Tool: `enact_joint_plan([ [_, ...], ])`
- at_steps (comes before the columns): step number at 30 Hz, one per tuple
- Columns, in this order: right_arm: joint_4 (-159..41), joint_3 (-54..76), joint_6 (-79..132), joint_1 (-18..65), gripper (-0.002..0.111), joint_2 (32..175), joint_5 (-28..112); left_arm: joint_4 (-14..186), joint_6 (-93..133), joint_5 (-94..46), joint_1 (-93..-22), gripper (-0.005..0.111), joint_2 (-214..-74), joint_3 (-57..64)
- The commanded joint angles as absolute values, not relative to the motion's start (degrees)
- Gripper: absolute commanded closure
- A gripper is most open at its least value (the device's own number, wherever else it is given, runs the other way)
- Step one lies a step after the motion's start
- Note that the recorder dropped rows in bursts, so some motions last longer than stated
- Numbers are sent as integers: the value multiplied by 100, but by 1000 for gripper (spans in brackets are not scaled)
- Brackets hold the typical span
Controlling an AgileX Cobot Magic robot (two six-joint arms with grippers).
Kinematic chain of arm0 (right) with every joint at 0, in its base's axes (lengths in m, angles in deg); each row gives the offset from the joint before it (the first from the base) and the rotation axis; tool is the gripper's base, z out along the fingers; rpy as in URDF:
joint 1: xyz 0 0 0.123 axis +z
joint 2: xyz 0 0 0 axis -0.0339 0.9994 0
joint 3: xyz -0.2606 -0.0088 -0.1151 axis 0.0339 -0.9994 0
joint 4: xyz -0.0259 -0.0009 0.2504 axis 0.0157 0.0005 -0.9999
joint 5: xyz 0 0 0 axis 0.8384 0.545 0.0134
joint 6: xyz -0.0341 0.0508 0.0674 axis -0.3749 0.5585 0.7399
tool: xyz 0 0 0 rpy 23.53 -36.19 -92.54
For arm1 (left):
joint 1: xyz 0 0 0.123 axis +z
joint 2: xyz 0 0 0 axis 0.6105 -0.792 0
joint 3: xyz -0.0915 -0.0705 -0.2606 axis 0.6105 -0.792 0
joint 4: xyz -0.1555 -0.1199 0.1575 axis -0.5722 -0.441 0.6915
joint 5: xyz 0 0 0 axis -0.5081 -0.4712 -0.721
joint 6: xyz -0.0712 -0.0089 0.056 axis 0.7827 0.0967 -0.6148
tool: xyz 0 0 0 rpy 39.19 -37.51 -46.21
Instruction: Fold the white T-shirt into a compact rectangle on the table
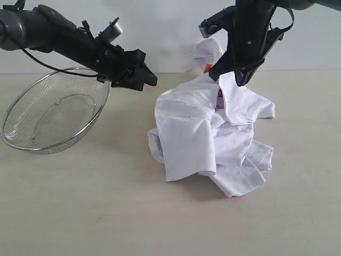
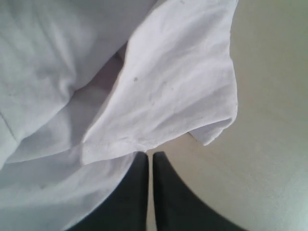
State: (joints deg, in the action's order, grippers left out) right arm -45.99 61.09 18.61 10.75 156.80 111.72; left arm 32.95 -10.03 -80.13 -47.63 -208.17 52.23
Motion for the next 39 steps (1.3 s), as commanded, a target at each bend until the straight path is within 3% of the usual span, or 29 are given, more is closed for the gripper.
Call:
enact_joint_plan([
  [1, -4650, 6101, 1812, 1064, 108, 15613, 11177, 3724, -161, -7995, -4894, 40, -20790, 5259],
  [15, -4661, 6101, 1787, 1064, 108, 15613, 11177, 2776, -423, -7429, -5342, 44, -21390, 5288],
  [20, -4661, 6101, 1787, 1064, 108, 15613, 11177, 2623, -662, -7418, -5365, 70, -21412, 5379],
  [23, -4661, 6101, 1787, 1064, 108, 15613, 11177, 2502, -800, -7518, -5365, 100, -21424, 5379],
  [24, -4661, 6101, 1787, 1064, 108, 15613, 11177, 2249, -1290, -7644, -5365, 102, -21424, 5412],
  [29, -4661, 6101, 1798, 1064, 108, 15613, 11177, 2864, -1141, -7269, -5365, 102, -21424, 5942],
  [33, -4661, 6101, 1808, 1064, 108, 15613, 11177, 6230, 712, -6851, -5431, 102, -21424, 6802],
  [39, -4661, 6101, 1860, 1064, 108, 15613, 11177, 7542, 1231, -6001, -5240, 102, -21424, 6963],
])
